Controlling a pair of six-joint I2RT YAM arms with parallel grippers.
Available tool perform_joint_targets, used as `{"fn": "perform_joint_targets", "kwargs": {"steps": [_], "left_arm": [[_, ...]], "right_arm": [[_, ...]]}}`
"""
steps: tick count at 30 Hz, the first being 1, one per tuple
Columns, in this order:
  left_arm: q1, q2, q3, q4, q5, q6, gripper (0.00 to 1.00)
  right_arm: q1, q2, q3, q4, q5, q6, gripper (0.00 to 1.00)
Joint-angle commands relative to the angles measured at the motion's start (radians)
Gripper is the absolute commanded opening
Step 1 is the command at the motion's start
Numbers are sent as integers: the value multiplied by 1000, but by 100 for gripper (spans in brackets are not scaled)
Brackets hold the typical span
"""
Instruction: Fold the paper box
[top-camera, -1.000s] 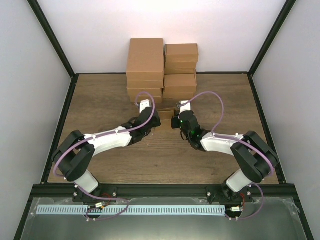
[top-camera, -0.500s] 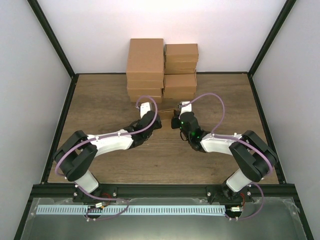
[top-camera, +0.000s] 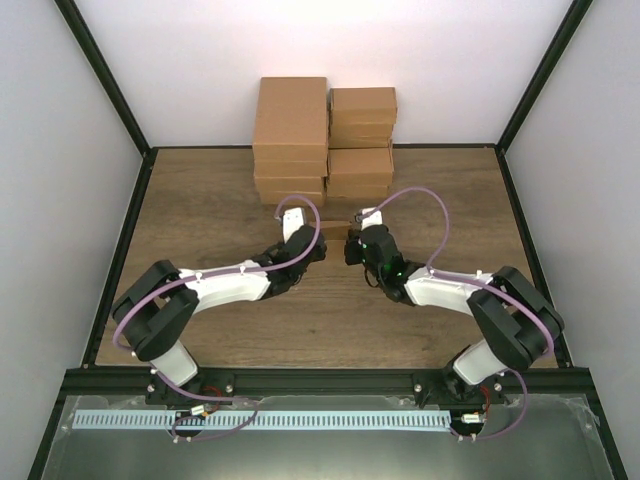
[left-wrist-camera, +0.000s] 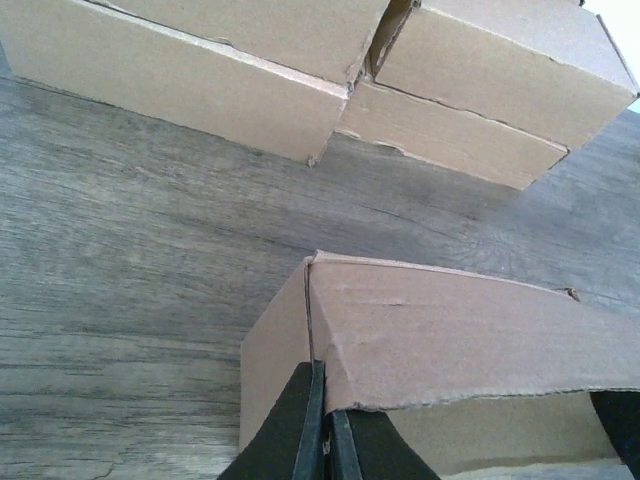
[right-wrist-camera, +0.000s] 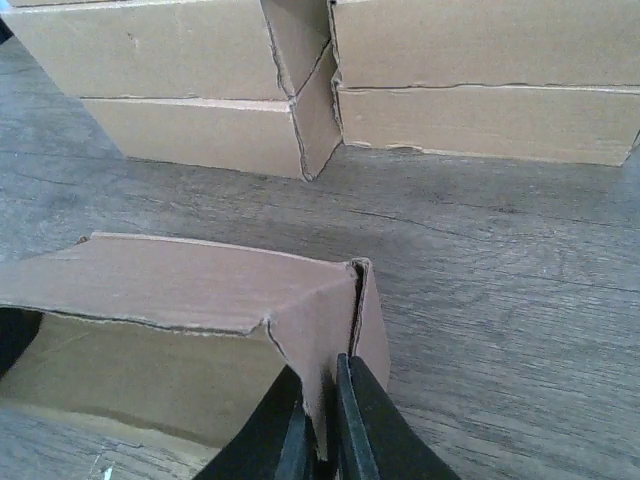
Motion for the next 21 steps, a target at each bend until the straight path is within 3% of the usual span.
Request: {"fn": "perform_joint_targets", "kwargs": {"steps": [1, 6, 8, 13, 21], "left_arm": [[-36, 70, -5, -254, 141, -2, 4], [-33, 50, 51, -312, 133, 0, 4], [-32, 42, 66, -326, 136, 3, 4], [-27, 42, 108, -350, 151, 12, 15], [-17, 24, 152, -374, 183, 31, 22]], "right_arm": [[32, 1, 24, -281, -113, 3, 10], [19, -63, 67, -341, -144, -2, 20], [3, -94, 72, -359, -171, 3, 31], [-76, -155, 75, -394, -302, 13, 46], [-151, -190, 134, -471, -479, 5, 59]]}}
